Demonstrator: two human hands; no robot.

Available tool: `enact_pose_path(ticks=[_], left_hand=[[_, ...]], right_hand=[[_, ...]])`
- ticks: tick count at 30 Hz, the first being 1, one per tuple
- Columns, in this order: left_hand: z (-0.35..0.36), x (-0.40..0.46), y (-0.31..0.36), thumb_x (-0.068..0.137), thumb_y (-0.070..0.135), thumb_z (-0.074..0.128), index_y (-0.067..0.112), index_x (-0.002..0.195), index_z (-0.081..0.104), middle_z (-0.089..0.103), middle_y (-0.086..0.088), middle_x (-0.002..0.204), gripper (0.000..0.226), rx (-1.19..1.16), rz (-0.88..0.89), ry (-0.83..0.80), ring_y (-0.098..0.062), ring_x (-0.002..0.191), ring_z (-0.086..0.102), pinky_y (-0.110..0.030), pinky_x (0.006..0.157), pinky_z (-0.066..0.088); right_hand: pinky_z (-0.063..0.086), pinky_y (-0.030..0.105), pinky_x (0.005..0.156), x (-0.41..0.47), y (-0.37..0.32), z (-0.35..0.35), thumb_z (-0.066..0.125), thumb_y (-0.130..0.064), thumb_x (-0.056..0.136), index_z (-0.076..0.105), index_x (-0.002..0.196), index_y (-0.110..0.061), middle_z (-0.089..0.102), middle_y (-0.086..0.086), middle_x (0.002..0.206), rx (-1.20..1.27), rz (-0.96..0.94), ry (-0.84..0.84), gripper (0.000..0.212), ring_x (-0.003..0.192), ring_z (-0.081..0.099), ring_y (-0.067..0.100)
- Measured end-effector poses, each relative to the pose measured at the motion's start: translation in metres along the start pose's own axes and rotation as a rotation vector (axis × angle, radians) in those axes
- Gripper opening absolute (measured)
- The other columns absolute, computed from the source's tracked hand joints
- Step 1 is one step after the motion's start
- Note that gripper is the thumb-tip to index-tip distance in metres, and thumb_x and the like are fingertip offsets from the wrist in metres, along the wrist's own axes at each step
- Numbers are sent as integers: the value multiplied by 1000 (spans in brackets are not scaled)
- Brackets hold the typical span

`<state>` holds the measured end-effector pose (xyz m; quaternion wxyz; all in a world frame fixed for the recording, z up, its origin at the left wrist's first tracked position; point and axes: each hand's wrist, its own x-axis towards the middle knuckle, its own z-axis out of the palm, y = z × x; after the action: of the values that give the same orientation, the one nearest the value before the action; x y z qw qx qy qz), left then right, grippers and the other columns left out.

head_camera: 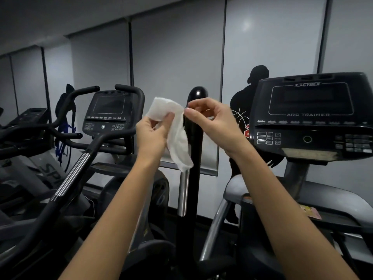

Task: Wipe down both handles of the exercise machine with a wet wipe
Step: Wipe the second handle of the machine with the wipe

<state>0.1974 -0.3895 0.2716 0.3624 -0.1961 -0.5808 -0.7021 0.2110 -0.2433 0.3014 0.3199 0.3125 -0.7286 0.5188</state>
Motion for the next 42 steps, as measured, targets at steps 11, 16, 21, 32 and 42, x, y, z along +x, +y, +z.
enact_pose_path(ticks=[11,16,21,32,42], left_hand=[[-7,39,-75,82,21,69,1,111,57,60,-11,101,38,107,-506,195,-24,91,60,-30,71,46],[14,59,-78,84,24,65,2,116,57,63,-11,100,39,-132,-576,169,-23,86,62,-35,79,54],[50,83,-59,80,8,67,10,111,52,64,-13,110,34,-115,-345,87,-28,100,65,-41,88,55],[56,88,-30,89,-3,53,6,82,63,57,-4,63,15,-1,-95,-273,-6,41,52,-18,41,43],[23,73,-21,95,-1,44,7,105,62,70,6,72,23,-254,-93,-264,-2,58,65,-17,53,52]], right_hand=[[53,57,82,-23,45,60,52,-79,67,57,82,-13,63,14,79,220,389,287,68,87,64,42],[52,60,76,-22,47,68,54,-78,67,56,76,-17,56,5,71,250,351,357,61,84,62,46],[49,28,72,-20,57,65,51,-52,89,61,91,-6,64,8,82,178,278,369,47,75,60,14],[50,32,72,-22,59,68,52,-53,89,62,90,-5,65,11,80,206,261,374,49,74,59,16],[52,47,70,-20,60,68,51,-69,78,57,80,-12,54,2,67,196,270,374,57,65,56,27]])
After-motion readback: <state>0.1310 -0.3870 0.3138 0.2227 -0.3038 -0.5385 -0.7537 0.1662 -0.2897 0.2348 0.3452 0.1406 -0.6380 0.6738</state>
